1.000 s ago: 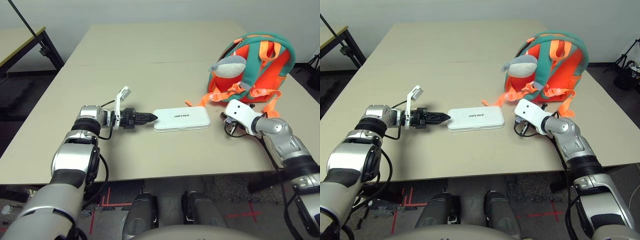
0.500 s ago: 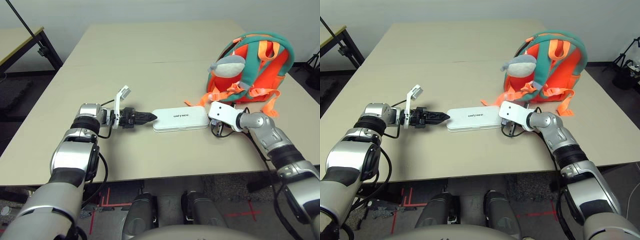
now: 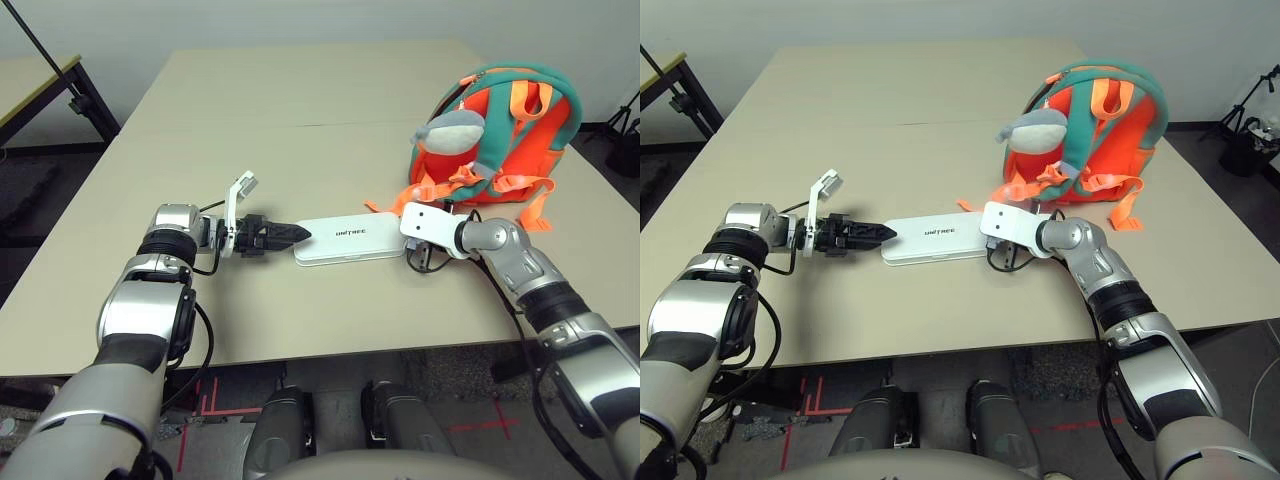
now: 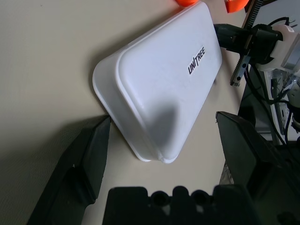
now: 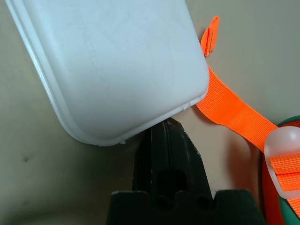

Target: Put the pencil case into the backpack and zip it.

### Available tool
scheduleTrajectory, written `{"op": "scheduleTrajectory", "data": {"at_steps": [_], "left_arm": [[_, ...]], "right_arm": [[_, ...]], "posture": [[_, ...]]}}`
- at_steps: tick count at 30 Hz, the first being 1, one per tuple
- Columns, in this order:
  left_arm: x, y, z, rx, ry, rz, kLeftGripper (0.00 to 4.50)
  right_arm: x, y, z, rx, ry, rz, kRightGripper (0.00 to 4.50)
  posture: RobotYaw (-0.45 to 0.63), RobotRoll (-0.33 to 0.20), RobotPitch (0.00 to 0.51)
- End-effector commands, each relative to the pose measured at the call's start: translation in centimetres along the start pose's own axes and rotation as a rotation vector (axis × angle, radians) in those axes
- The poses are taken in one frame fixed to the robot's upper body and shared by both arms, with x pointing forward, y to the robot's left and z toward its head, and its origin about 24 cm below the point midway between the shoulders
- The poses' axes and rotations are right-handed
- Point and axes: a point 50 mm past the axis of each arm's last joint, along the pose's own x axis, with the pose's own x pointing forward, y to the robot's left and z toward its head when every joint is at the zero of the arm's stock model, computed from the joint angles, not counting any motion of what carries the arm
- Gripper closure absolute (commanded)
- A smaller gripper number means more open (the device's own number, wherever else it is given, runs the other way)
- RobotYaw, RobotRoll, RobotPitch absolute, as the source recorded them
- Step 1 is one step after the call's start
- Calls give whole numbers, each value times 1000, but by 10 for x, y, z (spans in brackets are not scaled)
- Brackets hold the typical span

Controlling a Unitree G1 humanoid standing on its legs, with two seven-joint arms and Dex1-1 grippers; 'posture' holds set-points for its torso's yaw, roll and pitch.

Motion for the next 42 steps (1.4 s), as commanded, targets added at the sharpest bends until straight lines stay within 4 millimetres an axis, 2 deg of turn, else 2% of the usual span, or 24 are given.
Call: {"op": "scheduleTrajectory", "data": {"at_steps": [1, 6, 10, 18, 26, 28, 32, 34, 36, 39, 42], "left_arm": [[9, 3, -7, -49, 30, 25, 0], [6, 5, -7, -56, 26, 61, 0], [7, 3, -1, 4, -2, 58, 0], [7, -3, 8, 105, -96, -57, 0], [5, -5, 13, 103, -141, -63, 2734], [4, -6, 16, 116, -163, -60, 3058], [2, -11, 28, 183, -265, -51, 3128], [1, -16, 38, 236, -353, -62, 3130], [1, -22, 48, 291, -445, -57, 3130], [2, -32, 60, 353, -561, -59, 3130], [5, -43, 65, 426, -617, -84, 3130]], "right_arm": [[19, 16, 37, -76, -122, 103, 4468], [21, 18, 42, -87, -128, 120, 4468], [21, 17, 42, -88, -127, 117, 4468], [16, 21, 33, -70, -111, 118, 4468], [1, 25, 11, 5, -75, 83, 4500], [-9, 24, 1, 52, -60, 50, 4500], [-35, 18, -19, 180, -37, -89, 4500], [-53, 10, -25, 291, -58, -229, 4113], [-71, 4, -27, 391, -93, -349, 3529], [-101, 0, -30, 501, -131, -523, 2332], [-122, 0, -28, 546, -150, -592, 1177]], "posture": [[52, 0, 67], [50, 0, 64], [50, 0, 61], [48, 0, 60], [56, 0, 61], [58, 0, 62], [54, 0, 64], [52, 0, 63], [44, 0, 64], [37, 0, 62], [25, 0, 61]]}}
